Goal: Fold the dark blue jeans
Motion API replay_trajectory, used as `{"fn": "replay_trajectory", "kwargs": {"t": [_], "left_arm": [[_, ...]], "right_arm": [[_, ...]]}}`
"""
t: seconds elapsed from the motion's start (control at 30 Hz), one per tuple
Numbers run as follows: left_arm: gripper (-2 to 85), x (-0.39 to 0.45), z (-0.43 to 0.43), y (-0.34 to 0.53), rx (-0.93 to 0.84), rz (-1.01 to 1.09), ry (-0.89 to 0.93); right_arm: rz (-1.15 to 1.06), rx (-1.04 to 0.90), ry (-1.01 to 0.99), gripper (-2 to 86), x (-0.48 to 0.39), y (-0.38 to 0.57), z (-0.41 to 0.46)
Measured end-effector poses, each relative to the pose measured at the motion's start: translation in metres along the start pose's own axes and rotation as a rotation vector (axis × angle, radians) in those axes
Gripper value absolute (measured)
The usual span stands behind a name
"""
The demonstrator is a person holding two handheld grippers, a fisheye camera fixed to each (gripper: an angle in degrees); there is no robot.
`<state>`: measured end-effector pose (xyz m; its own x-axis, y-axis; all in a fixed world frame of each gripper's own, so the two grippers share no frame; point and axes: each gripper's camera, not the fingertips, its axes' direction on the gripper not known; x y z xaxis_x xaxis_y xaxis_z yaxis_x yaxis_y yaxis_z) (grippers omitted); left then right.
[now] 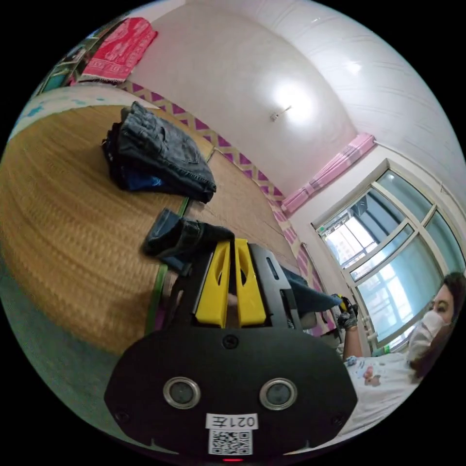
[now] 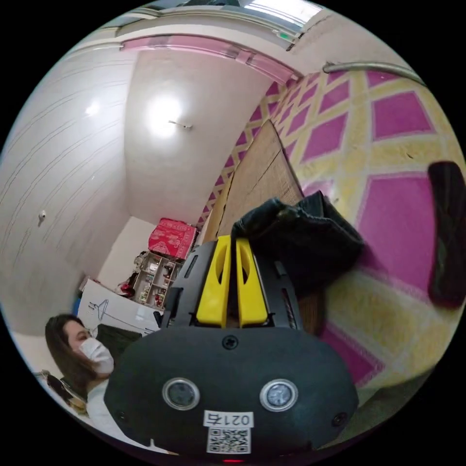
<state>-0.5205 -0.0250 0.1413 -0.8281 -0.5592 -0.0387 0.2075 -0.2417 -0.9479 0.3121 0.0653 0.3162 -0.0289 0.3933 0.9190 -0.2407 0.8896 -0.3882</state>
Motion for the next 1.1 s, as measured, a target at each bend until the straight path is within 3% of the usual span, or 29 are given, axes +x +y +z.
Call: {"fn": "replay_trajectory", "kwargs": {"t": [0.23,0.3,0.4,0.5,0.63,0.77,1.1], "left_arm": [[7.2,-0.052,0.123,-0.074,-0.196,-0.207,-0.11],[7.7,-0.06,0.12,-0.076,-0.153,-0.224,-0.143],[6.9,-0.064,0.09,-0.072,-0.042,-0.177,-0.198],[7.2,-0.068,0.078,-0.066,-0.062,-0.125,-0.224],[8.7,-0.078,0.103,-0.064,-0.161,-0.143,-0.16],[7.8,-0.083,0.123,-0.07,-0.146,-0.181,-0.124],[-0.8,-0.078,0.125,-0.087,-0.081,-0.157,0.0]], "right_arm": [[0.122,-0.102,0.271,8.2,0.046,-0.078,0.116],[0.099,-0.073,0.312,8.8,0.042,-0.076,0.121],[-0.031,-0.114,0.341,8.7,0.018,-0.063,0.128],[-0.202,-0.219,0.368,7.9,-0.017,-0.036,0.148],[-0.399,-0.421,0.27,7.8,-0.063,0.013,0.201],[-0.517,-0.56,0.174,8.0,-0.094,0.065,0.246],[-0.775,-0.74,0.23,8.6,-0.138,0.156,0.284]]}}
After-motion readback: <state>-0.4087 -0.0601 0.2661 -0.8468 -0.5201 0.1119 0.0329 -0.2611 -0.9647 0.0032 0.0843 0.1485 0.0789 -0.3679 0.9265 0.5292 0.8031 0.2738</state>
